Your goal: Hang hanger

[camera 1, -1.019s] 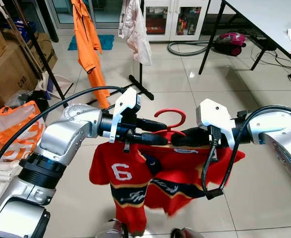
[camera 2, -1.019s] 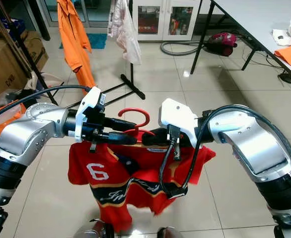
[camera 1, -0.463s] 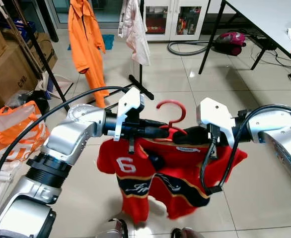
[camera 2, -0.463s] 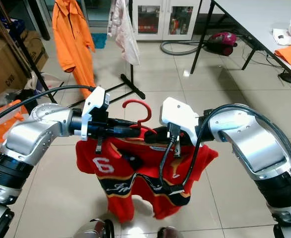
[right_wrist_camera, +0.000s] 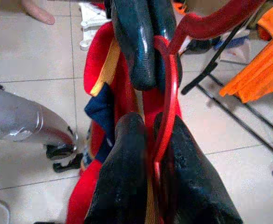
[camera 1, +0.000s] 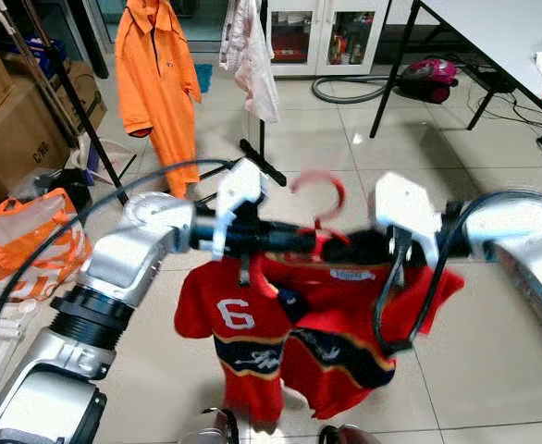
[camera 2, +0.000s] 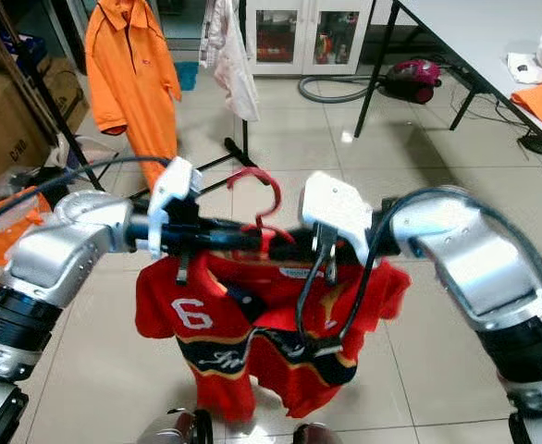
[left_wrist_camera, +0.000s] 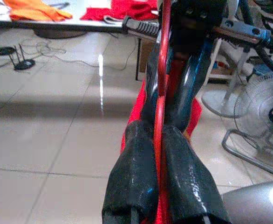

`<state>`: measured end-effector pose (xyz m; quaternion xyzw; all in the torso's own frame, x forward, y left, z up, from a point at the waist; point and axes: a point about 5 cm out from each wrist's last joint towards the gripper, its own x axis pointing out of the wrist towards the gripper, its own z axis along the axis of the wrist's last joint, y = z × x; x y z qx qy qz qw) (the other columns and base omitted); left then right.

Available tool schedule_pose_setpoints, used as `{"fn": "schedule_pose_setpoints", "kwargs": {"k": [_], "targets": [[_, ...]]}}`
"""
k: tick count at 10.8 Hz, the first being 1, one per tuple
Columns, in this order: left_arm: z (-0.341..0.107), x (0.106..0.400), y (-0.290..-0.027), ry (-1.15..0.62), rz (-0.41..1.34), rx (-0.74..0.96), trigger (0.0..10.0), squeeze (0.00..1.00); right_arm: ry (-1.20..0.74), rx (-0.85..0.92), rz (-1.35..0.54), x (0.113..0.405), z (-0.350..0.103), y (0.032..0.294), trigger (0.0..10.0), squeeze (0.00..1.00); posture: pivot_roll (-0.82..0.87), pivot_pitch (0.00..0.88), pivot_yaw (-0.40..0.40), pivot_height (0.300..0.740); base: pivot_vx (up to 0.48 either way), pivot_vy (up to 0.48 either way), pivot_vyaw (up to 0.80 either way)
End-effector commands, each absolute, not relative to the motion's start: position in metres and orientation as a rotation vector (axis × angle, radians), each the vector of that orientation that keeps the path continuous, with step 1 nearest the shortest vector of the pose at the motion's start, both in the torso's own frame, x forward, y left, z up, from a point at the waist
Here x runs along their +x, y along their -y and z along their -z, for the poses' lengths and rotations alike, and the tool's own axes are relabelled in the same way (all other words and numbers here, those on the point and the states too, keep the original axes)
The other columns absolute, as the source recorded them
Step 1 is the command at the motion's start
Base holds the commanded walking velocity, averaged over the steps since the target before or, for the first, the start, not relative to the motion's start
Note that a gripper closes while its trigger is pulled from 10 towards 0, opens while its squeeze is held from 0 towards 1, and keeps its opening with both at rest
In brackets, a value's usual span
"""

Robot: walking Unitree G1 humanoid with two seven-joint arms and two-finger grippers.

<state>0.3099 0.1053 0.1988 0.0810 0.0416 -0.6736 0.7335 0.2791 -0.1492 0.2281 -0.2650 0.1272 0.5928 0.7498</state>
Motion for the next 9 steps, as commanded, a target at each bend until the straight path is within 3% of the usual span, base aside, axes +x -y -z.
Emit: {"fn": "schedule_pose_setpoints", "kwargs": {"k": [1, 3, 4, 6, 8, 9], "targets": [[-0.206, 0.313, -0.114, -0.057, 1.453, 0.174, 0.0, 0.00, -0.223, -0.598, -1.313, 0.275, -0.241, 0.149, 10.0, 1.00, -0.07, 0.077, 0.044, 0.740, 0.000, 0.000, 0.00], [-0.201, 0.309, -0.121, -0.085, 1.442, 0.191, 0.0, 0.00, -0.153, -0.612, -1.233, 0.278, -0.253, 0.156, 10.0, 1.00, -0.07, 0.071, 0.053, 0.740, 0.000, 0.000, 0.00], [-0.194, 0.306, -0.127, -0.107, 1.407, 0.212, 0.0, 0.00, -0.017, -0.559, -1.111, 0.284, -0.274, 0.164, 10.0, 1.00, -0.07, 0.070, 0.054, 0.740, 0.000, 0.000, 0.00], [-0.194, 0.309, -0.139, -0.069, 1.233, 0.217, 0.0, 0.00, 0.170, -0.351, -0.697, 0.299, -0.297, 0.185, 10.0, 1.00, -0.07, 0.071, 0.052, 0.740, 0.000, 0.000, 0.00], [-0.200, 0.304, -0.137, 0.014, 1.117, 0.146, 0.0, 0.00, 0.045, -0.212, -0.394, 0.306, -0.234, 0.168, 10.0, 1.00, -0.07, 0.077, 0.060, 0.740, 0.000, 0.000, 0.00], [-0.202, 0.303, -0.136, 0.030, 1.100, 0.132, 0.0, 0.00, 0.022, -0.208, -0.371, 0.306, -0.221, 0.159, 10.0, 1.00, -0.06, 0.084, 0.062, 0.740, 0.000, 0.000, 0.00]]}}
